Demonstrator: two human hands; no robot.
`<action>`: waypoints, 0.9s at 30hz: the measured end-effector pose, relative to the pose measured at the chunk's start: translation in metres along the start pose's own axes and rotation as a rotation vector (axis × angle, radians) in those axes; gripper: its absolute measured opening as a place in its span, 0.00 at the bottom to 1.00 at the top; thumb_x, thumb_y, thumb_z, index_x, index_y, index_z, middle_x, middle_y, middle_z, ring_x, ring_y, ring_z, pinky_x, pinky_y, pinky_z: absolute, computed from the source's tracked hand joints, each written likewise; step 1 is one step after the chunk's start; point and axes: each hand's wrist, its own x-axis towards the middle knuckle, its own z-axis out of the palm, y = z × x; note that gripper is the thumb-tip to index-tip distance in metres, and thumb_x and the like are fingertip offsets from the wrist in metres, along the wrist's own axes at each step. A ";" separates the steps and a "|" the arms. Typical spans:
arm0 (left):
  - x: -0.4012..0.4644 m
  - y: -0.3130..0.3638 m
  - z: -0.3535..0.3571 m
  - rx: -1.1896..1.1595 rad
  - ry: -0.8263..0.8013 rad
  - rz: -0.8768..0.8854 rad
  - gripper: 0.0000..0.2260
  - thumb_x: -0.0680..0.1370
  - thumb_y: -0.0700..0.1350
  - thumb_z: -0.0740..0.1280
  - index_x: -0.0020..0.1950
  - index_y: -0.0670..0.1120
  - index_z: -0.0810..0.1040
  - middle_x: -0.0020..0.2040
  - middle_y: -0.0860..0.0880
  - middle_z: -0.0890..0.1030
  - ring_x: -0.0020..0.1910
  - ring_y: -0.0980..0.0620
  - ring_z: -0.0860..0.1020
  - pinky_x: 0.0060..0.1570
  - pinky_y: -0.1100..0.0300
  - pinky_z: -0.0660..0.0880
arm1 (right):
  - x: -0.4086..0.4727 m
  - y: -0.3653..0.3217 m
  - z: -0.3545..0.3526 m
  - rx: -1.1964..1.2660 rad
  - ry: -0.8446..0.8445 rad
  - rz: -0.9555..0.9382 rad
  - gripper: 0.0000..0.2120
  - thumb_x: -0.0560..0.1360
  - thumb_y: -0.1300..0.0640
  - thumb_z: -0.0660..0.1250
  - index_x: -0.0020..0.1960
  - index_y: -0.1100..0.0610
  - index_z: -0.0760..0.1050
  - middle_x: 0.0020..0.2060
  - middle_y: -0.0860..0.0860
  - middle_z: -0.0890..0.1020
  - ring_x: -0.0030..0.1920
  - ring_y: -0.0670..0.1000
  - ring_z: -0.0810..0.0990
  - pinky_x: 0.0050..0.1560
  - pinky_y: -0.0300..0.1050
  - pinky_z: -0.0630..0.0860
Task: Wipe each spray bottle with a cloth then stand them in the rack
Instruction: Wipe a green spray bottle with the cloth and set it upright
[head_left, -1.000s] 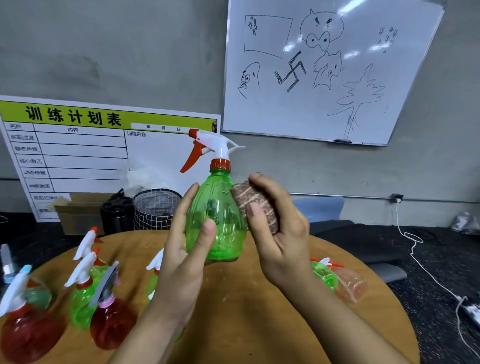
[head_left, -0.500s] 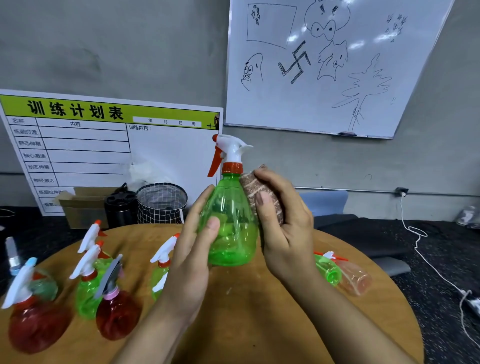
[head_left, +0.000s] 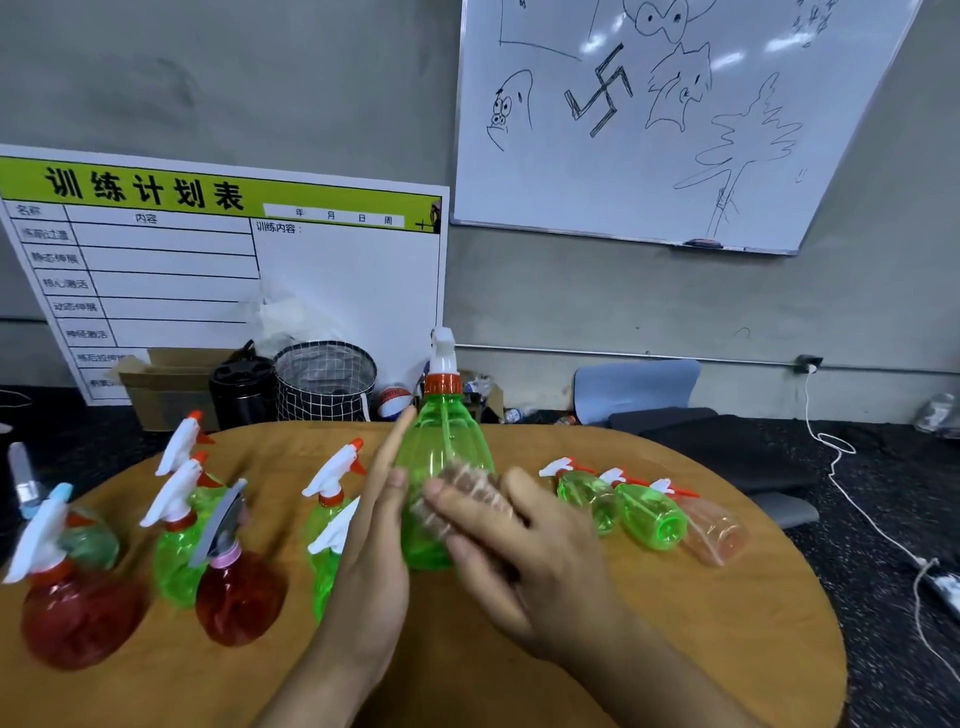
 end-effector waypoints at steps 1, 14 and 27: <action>-0.003 -0.004 -0.002 0.012 0.009 -0.010 0.20 0.84 0.58 0.57 0.77 0.68 0.72 0.78 0.50 0.76 0.78 0.45 0.73 0.79 0.36 0.64 | -0.008 0.000 0.001 -0.029 -0.046 -0.050 0.15 0.85 0.48 0.64 0.68 0.48 0.82 0.45 0.46 0.70 0.38 0.46 0.71 0.37 0.36 0.61; -0.036 -0.032 0.002 0.147 -0.037 -0.016 0.22 0.82 0.67 0.58 0.77 0.71 0.69 0.80 0.63 0.69 0.82 0.57 0.65 0.80 0.39 0.63 | -0.016 0.013 0.015 0.201 0.074 0.412 0.18 0.84 0.49 0.62 0.71 0.50 0.79 0.52 0.48 0.82 0.49 0.46 0.81 0.50 0.50 0.78; -0.027 -0.020 -0.007 0.082 0.050 -0.023 0.16 0.87 0.63 0.58 0.74 0.72 0.73 0.76 0.57 0.77 0.75 0.53 0.76 0.72 0.48 0.75 | -0.044 -0.002 0.018 0.057 -0.064 -0.053 0.16 0.83 0.52 0.68 0.69 0.49 0.82 0.44 0.49 0.76 0.38 0.47 0.73 0.37 0.38 0.69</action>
